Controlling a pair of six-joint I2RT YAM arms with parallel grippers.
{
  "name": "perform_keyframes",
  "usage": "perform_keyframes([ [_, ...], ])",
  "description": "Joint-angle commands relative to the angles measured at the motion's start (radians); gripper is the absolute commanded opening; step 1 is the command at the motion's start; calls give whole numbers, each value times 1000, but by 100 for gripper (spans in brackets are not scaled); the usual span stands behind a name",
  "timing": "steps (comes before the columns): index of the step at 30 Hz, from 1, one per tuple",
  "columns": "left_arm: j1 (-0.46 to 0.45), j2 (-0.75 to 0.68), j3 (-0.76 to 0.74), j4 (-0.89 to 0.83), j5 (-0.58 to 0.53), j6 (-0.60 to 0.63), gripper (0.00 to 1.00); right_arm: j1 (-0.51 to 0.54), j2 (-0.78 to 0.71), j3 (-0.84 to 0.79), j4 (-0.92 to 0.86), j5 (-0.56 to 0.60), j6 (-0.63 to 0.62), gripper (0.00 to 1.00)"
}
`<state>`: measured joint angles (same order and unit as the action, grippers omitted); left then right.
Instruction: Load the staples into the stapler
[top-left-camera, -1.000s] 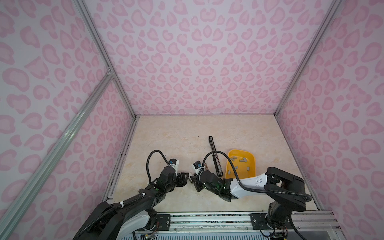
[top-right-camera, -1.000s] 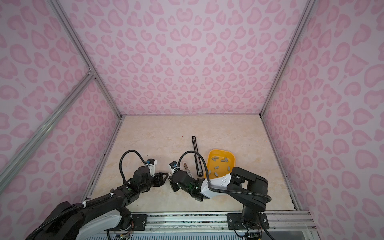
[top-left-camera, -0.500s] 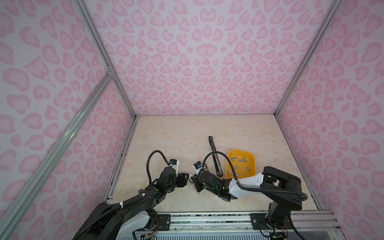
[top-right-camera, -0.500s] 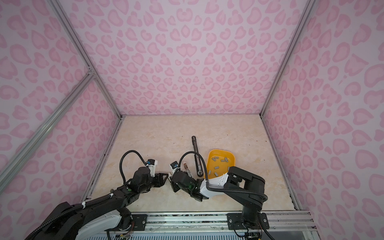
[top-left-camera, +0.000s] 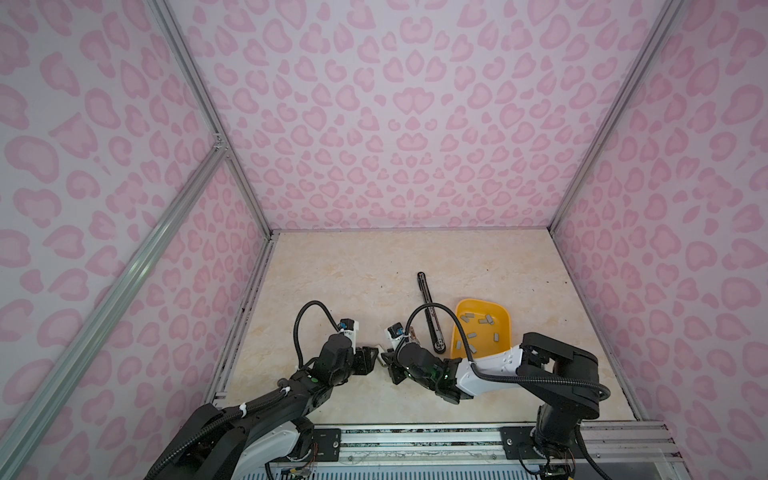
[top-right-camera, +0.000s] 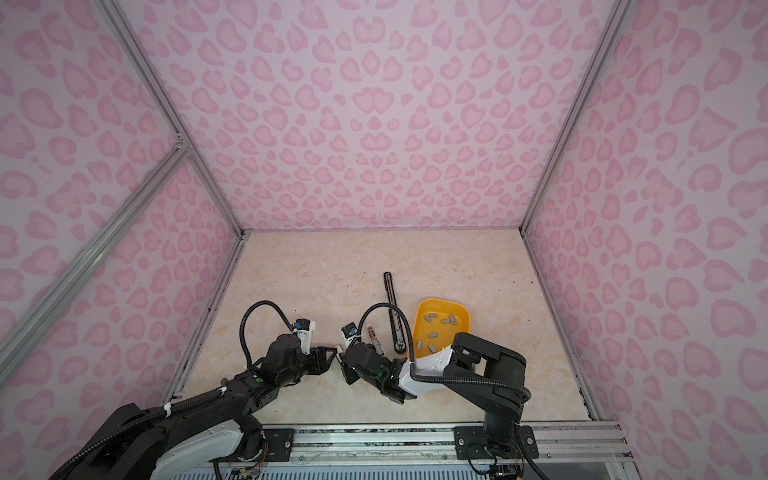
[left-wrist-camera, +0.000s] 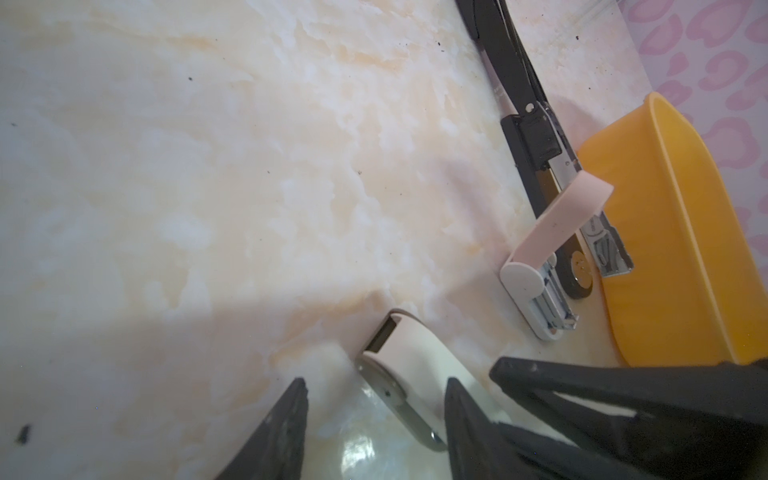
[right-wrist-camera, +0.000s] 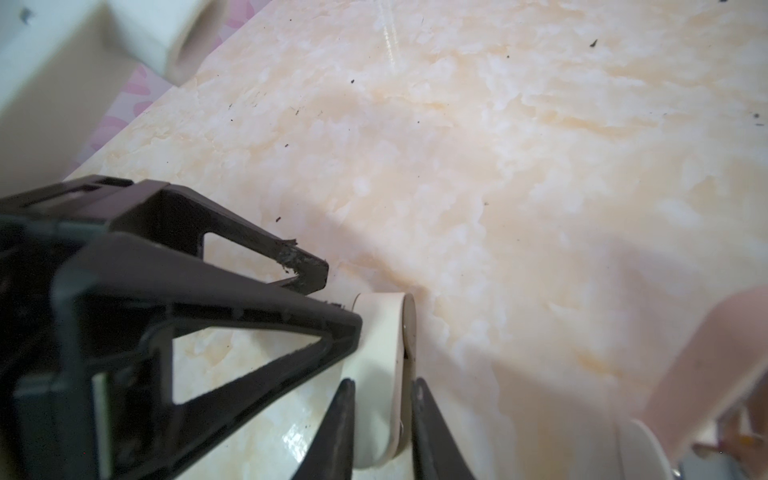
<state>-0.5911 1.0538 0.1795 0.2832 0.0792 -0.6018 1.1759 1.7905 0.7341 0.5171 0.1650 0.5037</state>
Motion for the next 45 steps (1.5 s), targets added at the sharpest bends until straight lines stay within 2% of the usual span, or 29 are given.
perform_keyframes([
  [1, -1, -3, -3, 14, -10, 0, 54, 1, 17, -9, -51, 11, -1, 24],
  [34, -10, 33, -3, 37, -27, -4, 52, 21, 98, -99, 119, 68, -1, 22],
  [40, -10, 1, 15, -13, -61, 4, 52, 21, 68, -58, 64, 69, -23, 23],
  [45, -10, -29, 49, -72, -142, 2, 52, 13, 16, 32, -58, 100, -66, 30],
])
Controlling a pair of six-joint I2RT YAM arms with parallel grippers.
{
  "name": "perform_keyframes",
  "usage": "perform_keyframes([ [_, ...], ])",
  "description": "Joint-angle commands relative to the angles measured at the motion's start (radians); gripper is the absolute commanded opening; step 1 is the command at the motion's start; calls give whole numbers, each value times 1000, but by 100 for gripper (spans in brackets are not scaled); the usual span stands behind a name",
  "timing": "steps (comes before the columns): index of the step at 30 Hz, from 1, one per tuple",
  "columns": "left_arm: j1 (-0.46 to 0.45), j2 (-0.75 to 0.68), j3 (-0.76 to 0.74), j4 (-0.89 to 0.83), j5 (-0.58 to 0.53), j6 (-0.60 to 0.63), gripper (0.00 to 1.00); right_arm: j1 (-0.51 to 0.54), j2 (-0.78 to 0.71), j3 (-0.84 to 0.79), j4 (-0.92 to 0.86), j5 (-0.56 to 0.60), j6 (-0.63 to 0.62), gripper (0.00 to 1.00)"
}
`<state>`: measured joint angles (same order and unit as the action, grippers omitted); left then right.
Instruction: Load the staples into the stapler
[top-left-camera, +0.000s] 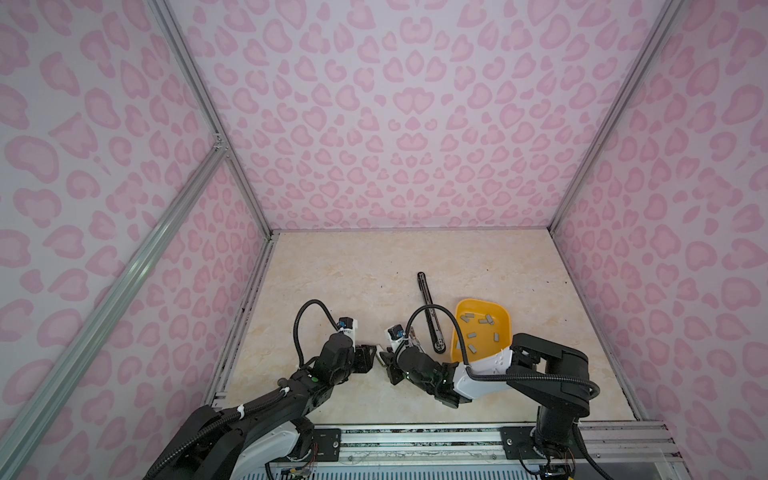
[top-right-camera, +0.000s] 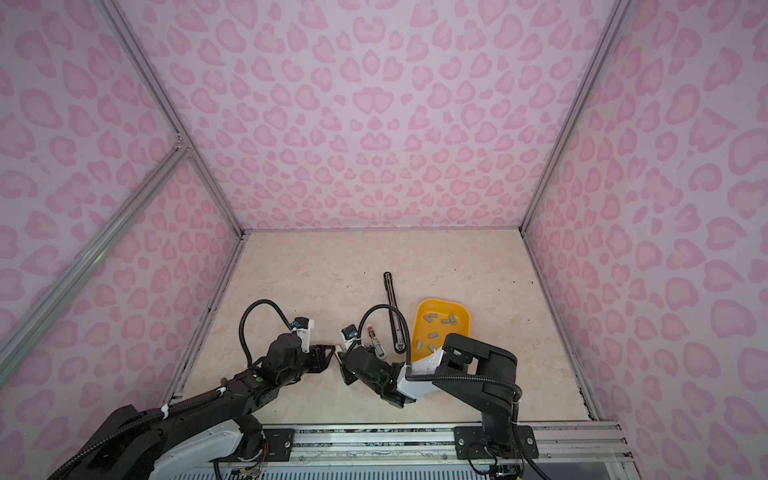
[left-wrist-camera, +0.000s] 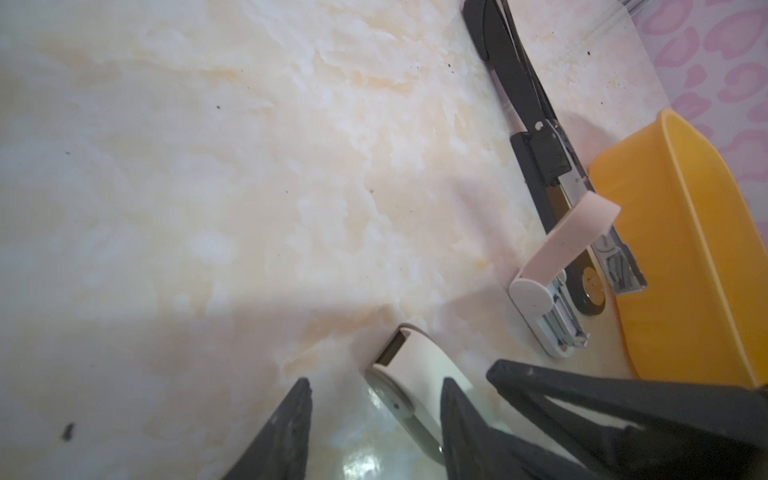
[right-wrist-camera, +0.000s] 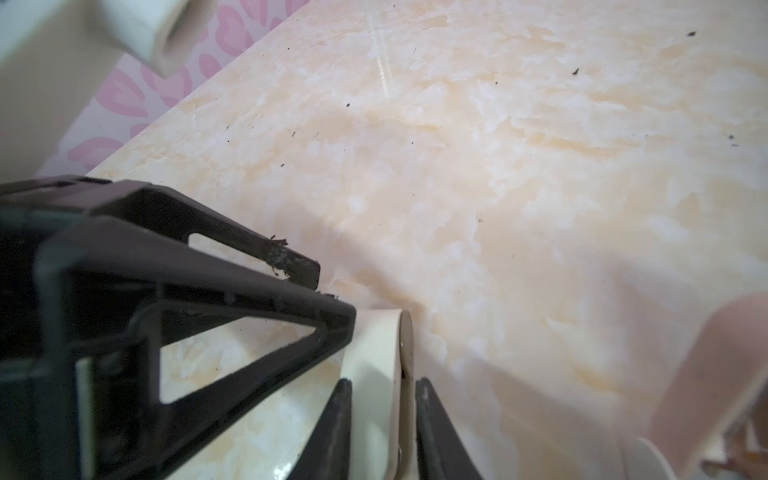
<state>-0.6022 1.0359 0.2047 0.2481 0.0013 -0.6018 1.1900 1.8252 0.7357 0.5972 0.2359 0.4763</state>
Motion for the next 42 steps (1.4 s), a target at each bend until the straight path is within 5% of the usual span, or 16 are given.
perform_keyframes([
  [1, 1, -14, 35, -50, -84, 2, 52, -1, -30, 46, -158, 38, -49, 32],
  [12, 1, -70, 179, -189, -199, 46, 54, -16, -53, 204, -232, 107, -67, 38],
  [16, 25, -115, 213, -203, -196, 63, 56, -35, -60, 275, -246, 212, -64, 37],
  [25, 334, -227, 167, -239, -184, 7, 57, -167, 163, 524, -150, 262, -35, 38],
  [34, 627, -198, 104, -207, -121, -64, 59, -196, 461, 858, 65, 264, -274, 44],
  [42, 663, -226, 57, -155, -191, -101, 56, -188, 766, 1228, 89, 339, -437, 50],
])
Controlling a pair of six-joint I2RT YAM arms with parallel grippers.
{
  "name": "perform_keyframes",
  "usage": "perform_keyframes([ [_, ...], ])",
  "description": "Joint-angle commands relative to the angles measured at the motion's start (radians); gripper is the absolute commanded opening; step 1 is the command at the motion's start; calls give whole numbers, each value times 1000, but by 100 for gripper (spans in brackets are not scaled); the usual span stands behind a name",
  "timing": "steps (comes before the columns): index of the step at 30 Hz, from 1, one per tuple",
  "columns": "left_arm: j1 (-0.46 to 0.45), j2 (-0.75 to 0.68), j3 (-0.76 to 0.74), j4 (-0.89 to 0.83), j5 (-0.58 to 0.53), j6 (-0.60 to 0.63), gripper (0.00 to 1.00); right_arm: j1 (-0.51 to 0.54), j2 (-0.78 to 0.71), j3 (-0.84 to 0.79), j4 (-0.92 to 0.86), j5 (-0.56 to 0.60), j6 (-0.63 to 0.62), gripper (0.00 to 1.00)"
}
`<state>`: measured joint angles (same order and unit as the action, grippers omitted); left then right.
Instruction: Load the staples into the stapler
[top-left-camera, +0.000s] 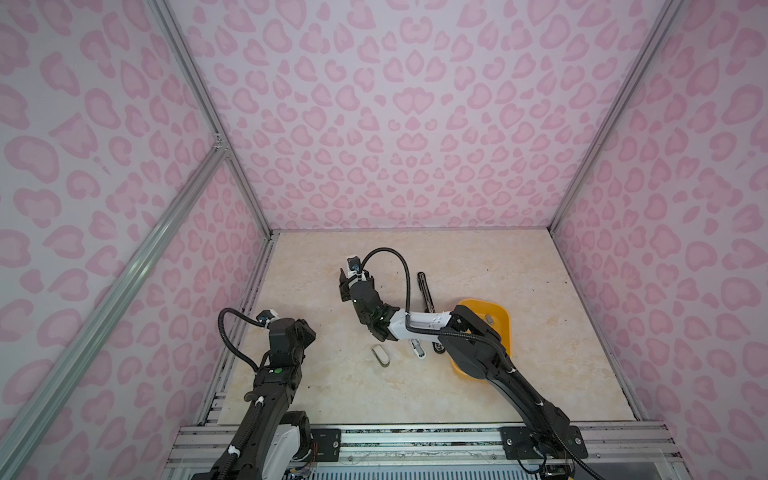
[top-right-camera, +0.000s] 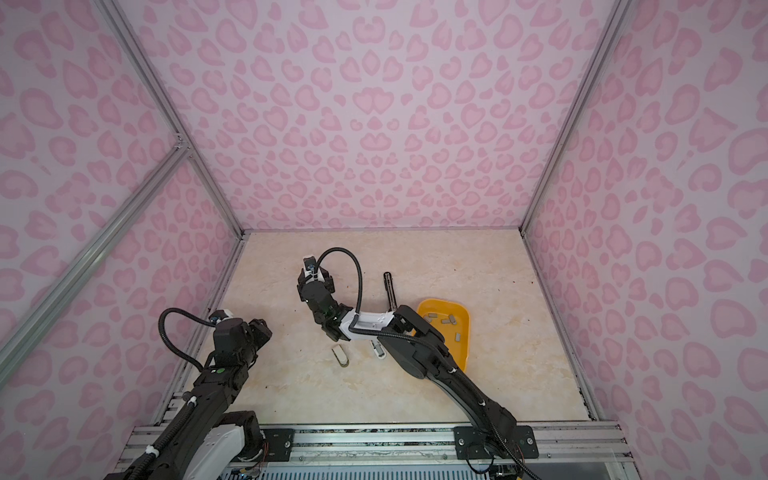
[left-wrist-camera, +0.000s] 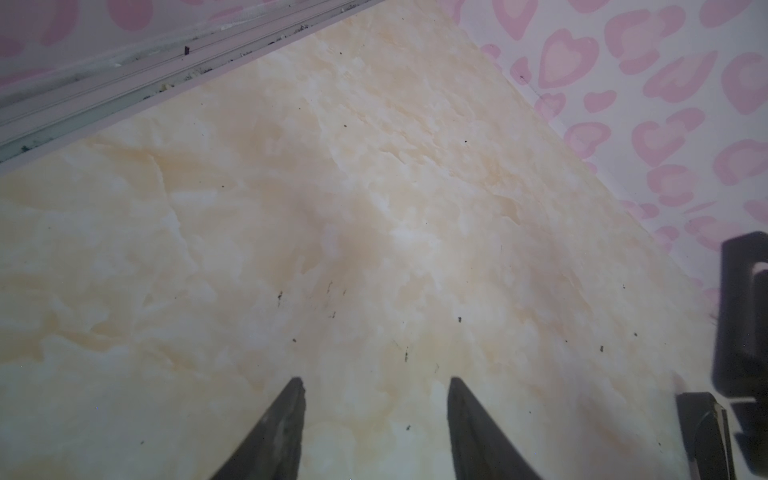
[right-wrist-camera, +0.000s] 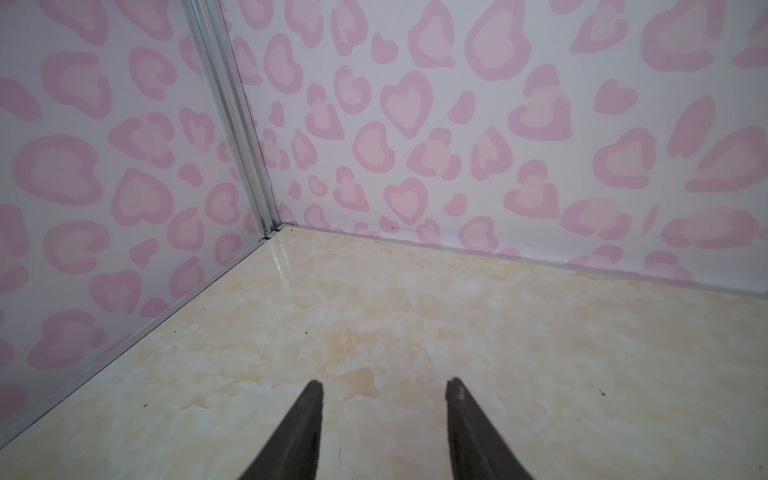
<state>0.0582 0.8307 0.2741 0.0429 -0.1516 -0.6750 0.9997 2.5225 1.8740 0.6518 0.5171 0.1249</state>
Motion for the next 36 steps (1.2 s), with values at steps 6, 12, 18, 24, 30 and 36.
perform_keyframes([
  [6, 1, 64, 9, 87, 3, -23, 54, 4, 236, 360, -33, 102, -123, 57],
  [12, 2, 34, -8, 90, -2, -23, 54, 1, 312, 488, -56, 99, -155, 62],
  [18, 1, 46, -8, 114, 27, -12, 54, 31, 230, 376, 17, 197, -227, 62],
  [24, -35, 112, 31, 189, 129, 61, 54, 72, -54, 6, 143, 434, -313, 56],
  [30, -150, 346, 202, 214, 67, 153, 58, -5, -453, -454, -7, 242, -19, 54],
  [36, -174, 456, 227, 376, 169, 149, 61, -35, -715, -705, -140, 237, 97, 48],
])
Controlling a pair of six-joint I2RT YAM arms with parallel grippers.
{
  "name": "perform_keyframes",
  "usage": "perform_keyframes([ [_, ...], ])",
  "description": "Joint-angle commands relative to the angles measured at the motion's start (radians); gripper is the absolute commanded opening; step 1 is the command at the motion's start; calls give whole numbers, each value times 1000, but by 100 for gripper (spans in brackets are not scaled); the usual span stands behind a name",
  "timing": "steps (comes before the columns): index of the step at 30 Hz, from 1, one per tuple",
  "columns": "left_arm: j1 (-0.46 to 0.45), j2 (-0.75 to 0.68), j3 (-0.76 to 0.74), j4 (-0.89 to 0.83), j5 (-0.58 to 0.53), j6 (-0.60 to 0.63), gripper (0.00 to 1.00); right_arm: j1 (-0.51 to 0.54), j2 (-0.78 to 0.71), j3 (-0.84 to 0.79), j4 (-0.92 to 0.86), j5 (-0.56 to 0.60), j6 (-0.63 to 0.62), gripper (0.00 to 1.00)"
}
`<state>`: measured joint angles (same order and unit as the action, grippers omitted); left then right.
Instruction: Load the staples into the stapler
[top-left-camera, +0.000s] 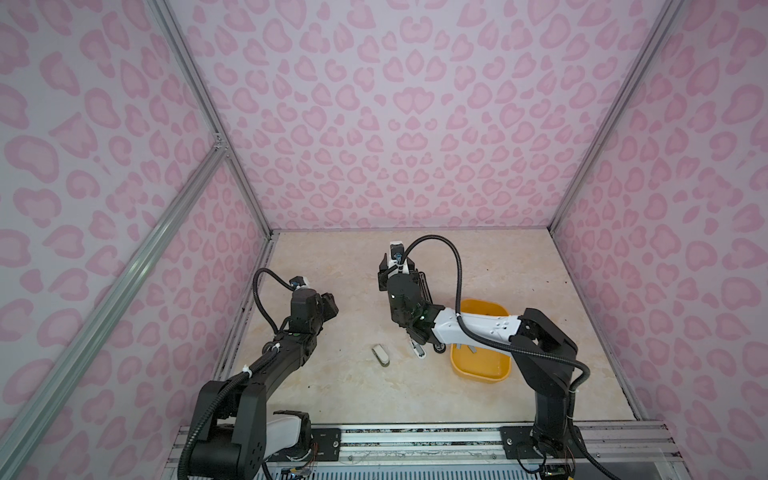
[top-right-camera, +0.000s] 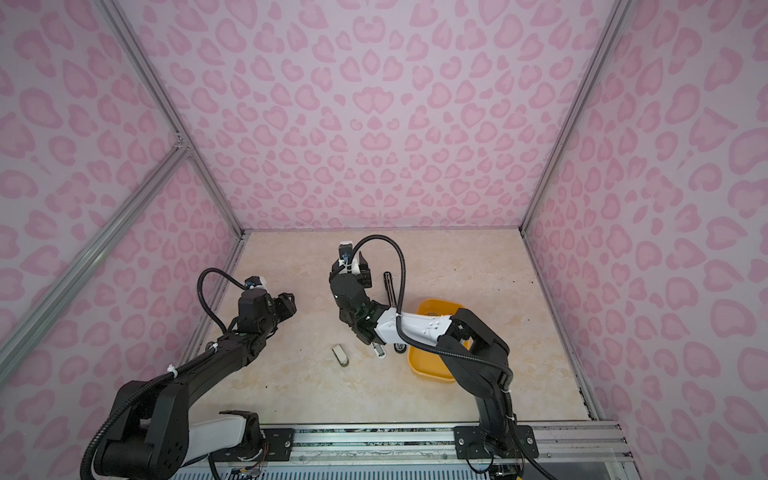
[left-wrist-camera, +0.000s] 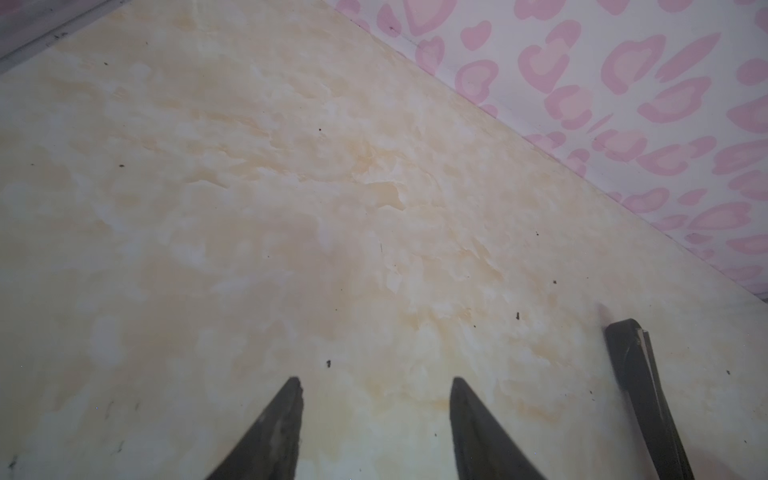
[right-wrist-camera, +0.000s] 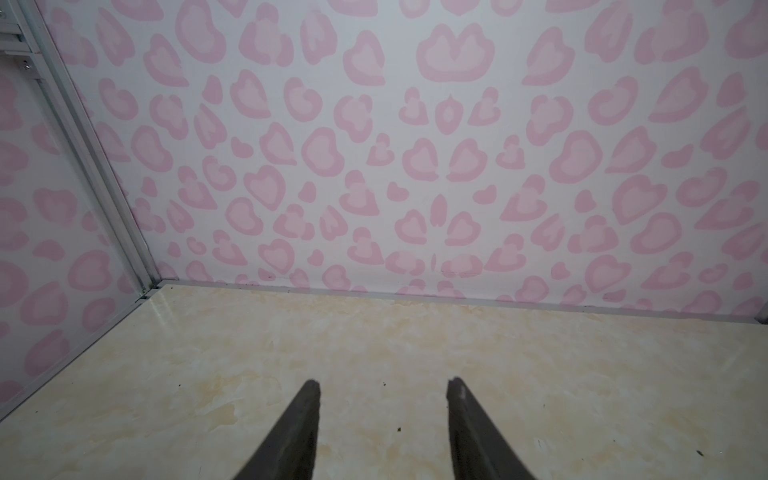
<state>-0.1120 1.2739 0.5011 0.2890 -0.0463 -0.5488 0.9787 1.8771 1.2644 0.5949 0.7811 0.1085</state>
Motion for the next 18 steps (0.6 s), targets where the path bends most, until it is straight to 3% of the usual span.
perform_keyframes([
  [1, -6, 14, 7, 137, 88, 31, 63, -23, -106, -134, -105, -54, 140, 48],
  [7, -48, 71, 118, 118, 229, 113, 64, -1, -249, -313, -256, -159, 247, 42],
  [14, -120, 163, 211, 109, 336, 157, 63, 96, -326, -368, -585, -170, 450, 38],
  [18, -166, 194, 226, 108, 379, 185, 63, 138, -358, -438, -670, -223, 553, 38],
])
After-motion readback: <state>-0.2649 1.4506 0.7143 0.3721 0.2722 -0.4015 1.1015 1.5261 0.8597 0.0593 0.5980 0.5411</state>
